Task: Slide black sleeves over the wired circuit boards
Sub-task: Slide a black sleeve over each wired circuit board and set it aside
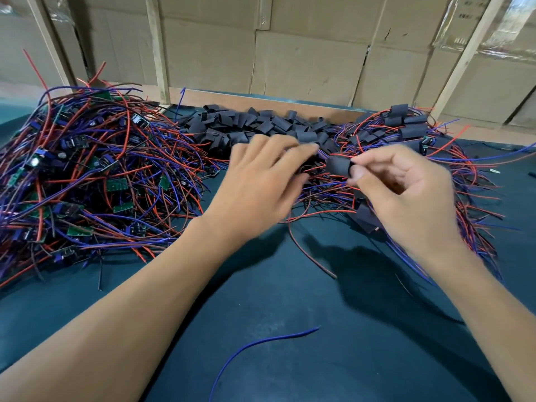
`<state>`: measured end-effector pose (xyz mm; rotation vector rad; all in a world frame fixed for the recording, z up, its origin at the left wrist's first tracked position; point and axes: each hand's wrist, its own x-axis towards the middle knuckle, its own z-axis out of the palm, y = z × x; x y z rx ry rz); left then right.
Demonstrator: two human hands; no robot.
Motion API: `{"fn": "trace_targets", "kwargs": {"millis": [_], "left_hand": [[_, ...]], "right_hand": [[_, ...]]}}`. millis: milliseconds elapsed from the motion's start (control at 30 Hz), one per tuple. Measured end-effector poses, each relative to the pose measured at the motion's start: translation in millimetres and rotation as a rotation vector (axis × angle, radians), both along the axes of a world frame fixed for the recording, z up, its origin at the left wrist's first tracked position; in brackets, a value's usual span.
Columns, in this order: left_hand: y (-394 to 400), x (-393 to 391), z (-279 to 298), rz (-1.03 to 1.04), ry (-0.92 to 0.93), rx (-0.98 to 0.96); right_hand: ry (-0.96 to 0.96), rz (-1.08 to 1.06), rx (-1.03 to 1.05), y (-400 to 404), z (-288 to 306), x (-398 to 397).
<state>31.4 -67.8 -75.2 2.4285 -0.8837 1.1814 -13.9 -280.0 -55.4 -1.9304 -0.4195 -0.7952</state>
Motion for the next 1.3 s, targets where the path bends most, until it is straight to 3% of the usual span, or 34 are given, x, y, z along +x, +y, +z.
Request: {"fn": "trace_targets", "kwargs": {"millis": [133,233,433,667,867,1000,1167,1300], "left_hand": [[27,18,-11,0.587,0.439,0.062],[35,23,-17,0.797,0.627,0.248],[29,28,-14,0.700,0.621,0.199],[34,26,-16,0.860,0.424,0.146],[41,33,-16,0.916,0.637,0.260],[42,34,-13,0.874,0.616,0.248],[40,31,-9,0.840,0.626,0.238],[29,22,-10,0.764,0.505,0.211]], "right_hand": [[-0.296,-0.167,-0.262,-24,8,2],[-0.400,-0.235,-0.337,-42,14,5],[-0.444,-0.344,-0.510,-63,21,11],[-0.172,-0.518,-0.515,-73,9,24],[-0.226,-0.504,-0.513,-67,7,27],[-0.314,-0.314,-0.530,-36,2,18],[-0.201,0.132,-0.772,8,-16,2],[-0.087,0.247,-0.804,11,-22,-1]]}}
